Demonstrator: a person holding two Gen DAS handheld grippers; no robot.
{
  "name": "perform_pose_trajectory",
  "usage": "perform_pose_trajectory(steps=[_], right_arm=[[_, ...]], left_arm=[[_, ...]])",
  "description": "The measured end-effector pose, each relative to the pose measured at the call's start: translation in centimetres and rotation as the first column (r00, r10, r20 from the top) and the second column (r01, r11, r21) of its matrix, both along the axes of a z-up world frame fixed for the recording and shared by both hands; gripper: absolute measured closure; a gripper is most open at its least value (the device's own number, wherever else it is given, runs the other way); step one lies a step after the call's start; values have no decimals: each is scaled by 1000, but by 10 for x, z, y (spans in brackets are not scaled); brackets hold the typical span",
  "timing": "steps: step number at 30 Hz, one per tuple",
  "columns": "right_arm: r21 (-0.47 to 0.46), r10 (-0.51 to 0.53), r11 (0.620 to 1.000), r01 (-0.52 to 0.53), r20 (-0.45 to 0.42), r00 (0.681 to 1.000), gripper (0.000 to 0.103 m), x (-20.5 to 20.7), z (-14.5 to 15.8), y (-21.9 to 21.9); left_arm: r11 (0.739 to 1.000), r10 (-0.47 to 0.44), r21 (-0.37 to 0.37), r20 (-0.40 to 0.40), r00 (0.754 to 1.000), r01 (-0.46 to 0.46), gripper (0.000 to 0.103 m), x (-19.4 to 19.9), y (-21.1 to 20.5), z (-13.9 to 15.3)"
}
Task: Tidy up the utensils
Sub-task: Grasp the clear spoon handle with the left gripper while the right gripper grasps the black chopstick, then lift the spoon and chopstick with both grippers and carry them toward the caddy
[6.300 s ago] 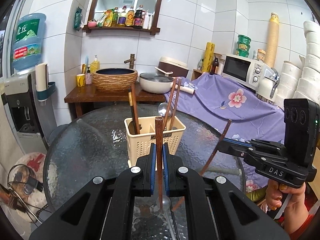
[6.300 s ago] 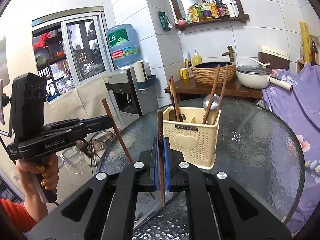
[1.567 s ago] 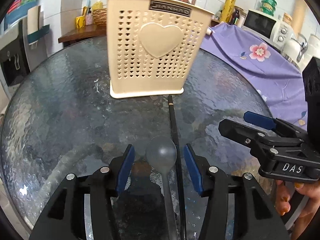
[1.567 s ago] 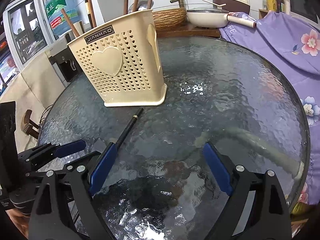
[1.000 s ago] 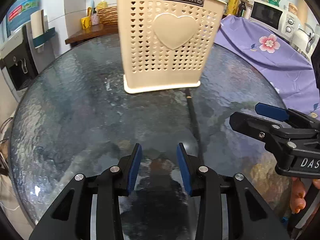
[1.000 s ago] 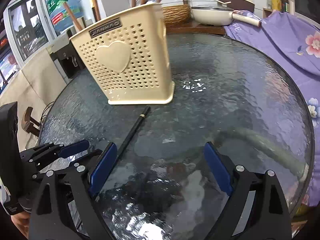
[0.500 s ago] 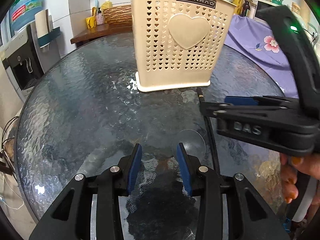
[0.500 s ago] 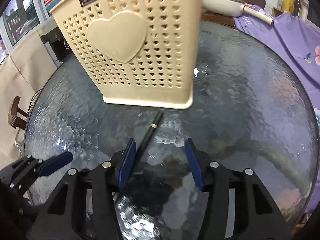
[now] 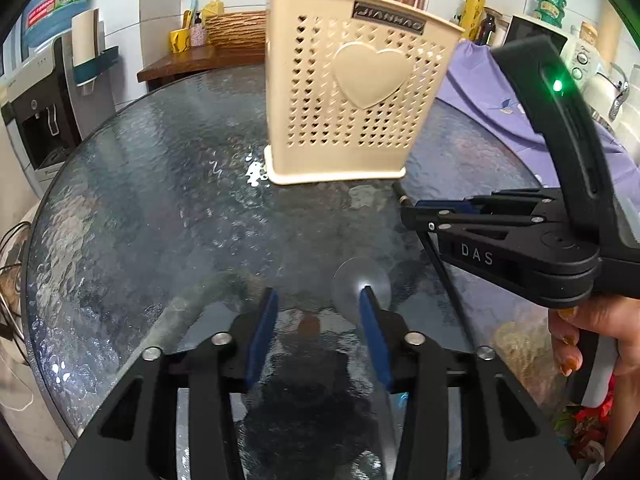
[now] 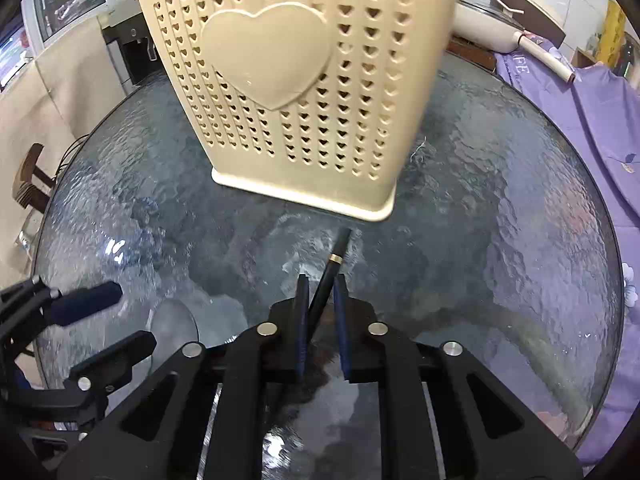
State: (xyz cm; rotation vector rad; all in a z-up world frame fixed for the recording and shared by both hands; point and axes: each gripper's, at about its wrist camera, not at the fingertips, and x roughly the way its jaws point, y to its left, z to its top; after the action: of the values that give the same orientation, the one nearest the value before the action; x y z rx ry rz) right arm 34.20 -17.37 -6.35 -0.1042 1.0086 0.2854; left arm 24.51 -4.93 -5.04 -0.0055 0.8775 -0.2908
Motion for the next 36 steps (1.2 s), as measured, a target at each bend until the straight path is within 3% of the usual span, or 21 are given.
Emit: perform_pose_trajectory(steps=[8,23,28,36], right_arm=[[-7,-4,1000,4,-6,1000,93,-5,-1,-26],[-39,16,999,-16,-12,1000,93,-2,-1,-15],[-53,29,998,-30,-13,999,93,-1,-1,-13],[-57,30,998,-31,-9,1000,93,-2,-1,-11]], left_arm=[[998,-42,36,-19,999,43,58,4,-25,-5],[990,-50,132,-22,999,53,58,12,-46,-10],[988,-55,142,-16,998,57,68,11,-48,-9],[988,-60,141,-11,998,61,68,11,-49,-8]])
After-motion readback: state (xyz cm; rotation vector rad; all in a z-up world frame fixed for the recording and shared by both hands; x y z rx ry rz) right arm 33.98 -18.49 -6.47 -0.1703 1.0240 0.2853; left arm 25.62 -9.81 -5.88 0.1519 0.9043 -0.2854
